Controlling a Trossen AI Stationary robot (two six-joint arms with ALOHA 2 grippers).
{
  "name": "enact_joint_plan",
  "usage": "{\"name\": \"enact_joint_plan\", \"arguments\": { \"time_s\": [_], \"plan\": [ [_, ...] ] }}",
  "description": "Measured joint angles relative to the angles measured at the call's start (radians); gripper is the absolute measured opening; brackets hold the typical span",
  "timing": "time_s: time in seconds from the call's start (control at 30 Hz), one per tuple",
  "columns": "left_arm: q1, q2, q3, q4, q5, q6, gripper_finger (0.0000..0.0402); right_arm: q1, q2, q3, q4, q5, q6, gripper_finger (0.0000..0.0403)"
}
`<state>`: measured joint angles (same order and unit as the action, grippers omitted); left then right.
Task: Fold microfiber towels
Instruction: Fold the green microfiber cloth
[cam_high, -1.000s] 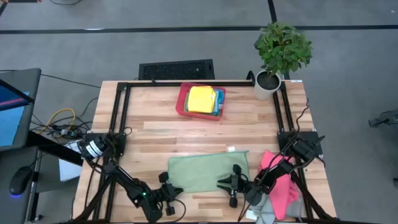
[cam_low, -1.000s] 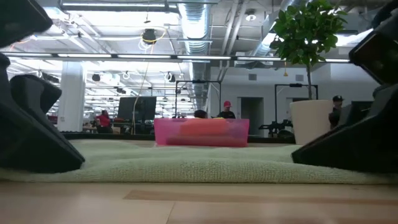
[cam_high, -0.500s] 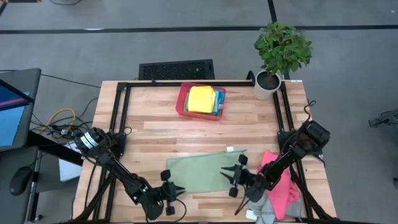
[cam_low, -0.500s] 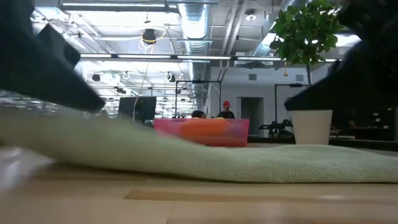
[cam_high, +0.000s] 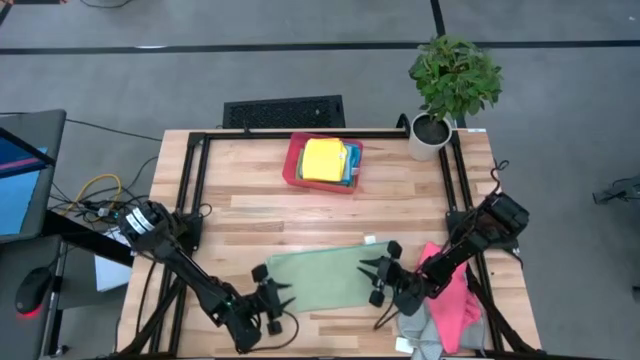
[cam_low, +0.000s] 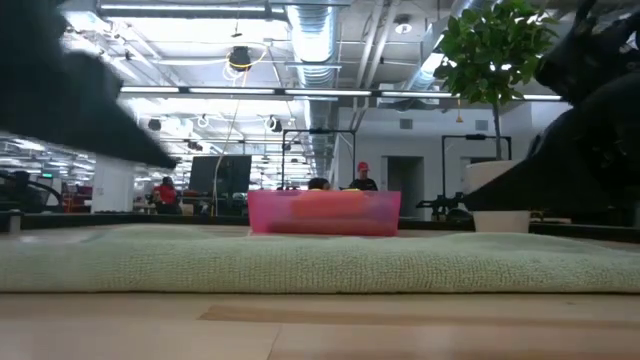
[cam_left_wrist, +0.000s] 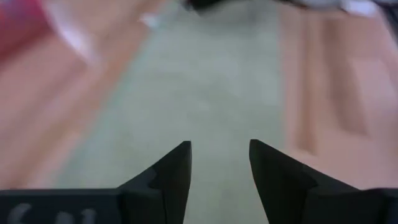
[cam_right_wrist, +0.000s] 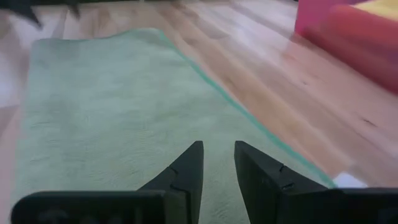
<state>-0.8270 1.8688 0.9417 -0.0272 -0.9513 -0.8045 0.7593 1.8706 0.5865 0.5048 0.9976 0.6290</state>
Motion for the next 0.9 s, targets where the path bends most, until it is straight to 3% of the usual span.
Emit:
{"name": "enact_joint_plan", "arguments": {
  "time_s": [0.1,0.2,0.3,0.47,0.67,0.9],
  "plan": [
    [0.022,-0.032,0.001,-0.085,-0.030,-0.030,0.0151,-0.015,0.000,-0.016,0.005,-0.017,0.031,0.0118],
    [0.043,-0.033,-0.018,-0.177,0.007,-0.104,0.0139,-0.030,0.000,-0.027,0.004,-0.029,0.038,0.0118],
    [0.056,-0.015,-0.086,-0.173,0.029,-0.199,0.0127,-0.035,0.000,-0.037,0.003,-0.030,0.041,0.0118],
    [0.058,-0.017,-0.201,-0.124,-0.042,-0.353,0.0111,-0.053,0.001,-0.069,-0.007,-0.031,0.085,0.0118],
    [0.086,-0.007,-0.290,0.076,0.012,-0.288,0.0098,-0.082,0.001,-0.128,-0.003,-0.032,0.165,0.0118],
    [0.165,-0.016,-0.311,0.080,0.032,-0.166,0.0091,-0.172,-0.002,-0.166,0.008,-0.041,0.160,0.0118]
  ]
}}
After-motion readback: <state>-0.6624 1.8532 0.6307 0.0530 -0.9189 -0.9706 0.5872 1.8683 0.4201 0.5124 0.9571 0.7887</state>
